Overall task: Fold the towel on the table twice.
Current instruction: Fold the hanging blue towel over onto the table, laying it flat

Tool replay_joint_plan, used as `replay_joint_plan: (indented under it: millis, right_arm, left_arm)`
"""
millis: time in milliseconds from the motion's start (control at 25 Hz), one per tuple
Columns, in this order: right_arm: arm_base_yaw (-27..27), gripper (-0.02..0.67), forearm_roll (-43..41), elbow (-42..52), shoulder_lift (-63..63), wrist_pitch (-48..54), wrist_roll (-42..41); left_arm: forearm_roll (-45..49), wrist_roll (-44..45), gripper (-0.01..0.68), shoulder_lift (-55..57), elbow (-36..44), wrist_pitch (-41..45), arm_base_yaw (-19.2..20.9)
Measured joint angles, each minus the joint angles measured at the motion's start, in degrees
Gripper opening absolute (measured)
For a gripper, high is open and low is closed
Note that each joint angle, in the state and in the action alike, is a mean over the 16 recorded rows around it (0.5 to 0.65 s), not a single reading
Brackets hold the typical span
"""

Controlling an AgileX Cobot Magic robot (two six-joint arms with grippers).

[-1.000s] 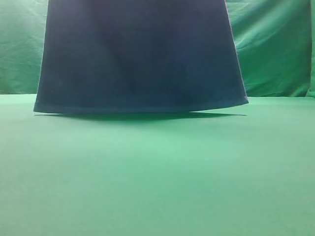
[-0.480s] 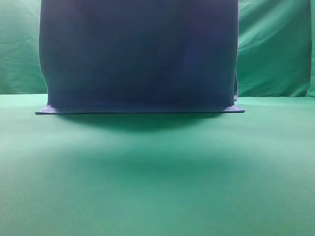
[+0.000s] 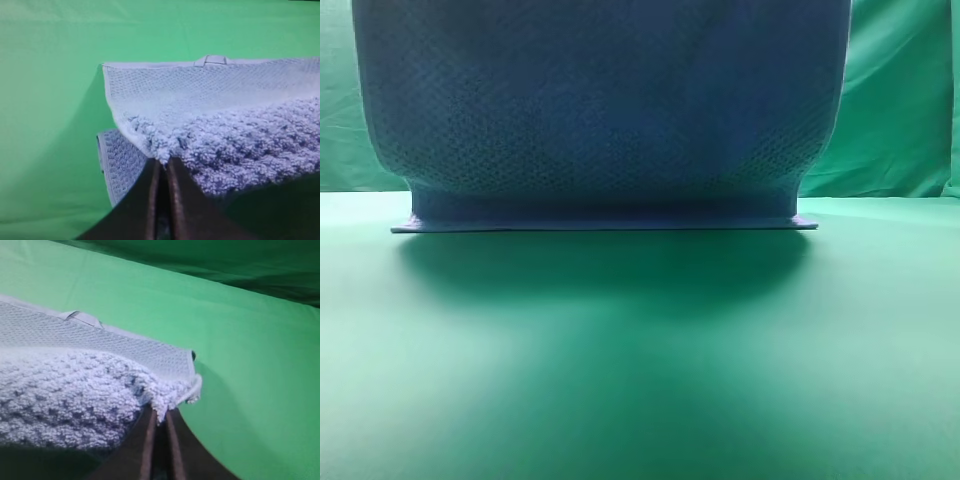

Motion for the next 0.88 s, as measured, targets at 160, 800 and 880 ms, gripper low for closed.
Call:
replay_joint_plan:
  millis: [160,800,880]
  right_arm:
    - [0.68,0.000,1.38,9.69,-7.46,-2.43,0.28]
    - [6.60,0.000,4.84,40.99,-31.45,-6.01,3.68]
    - [6.87,0.000,5.64,43.30,-33.36,-5.50,4.04]
  left_arm:
    - [-1.77,0.54,0.000,-6.71,7.68,-0.69,-0.05]
    - [-8.08,1.84,0.000,-31.01,33.04,3.63,-0.18]
    - [-9.23,1.95,0.000,-33.66,36.30,4.36,-0.19]
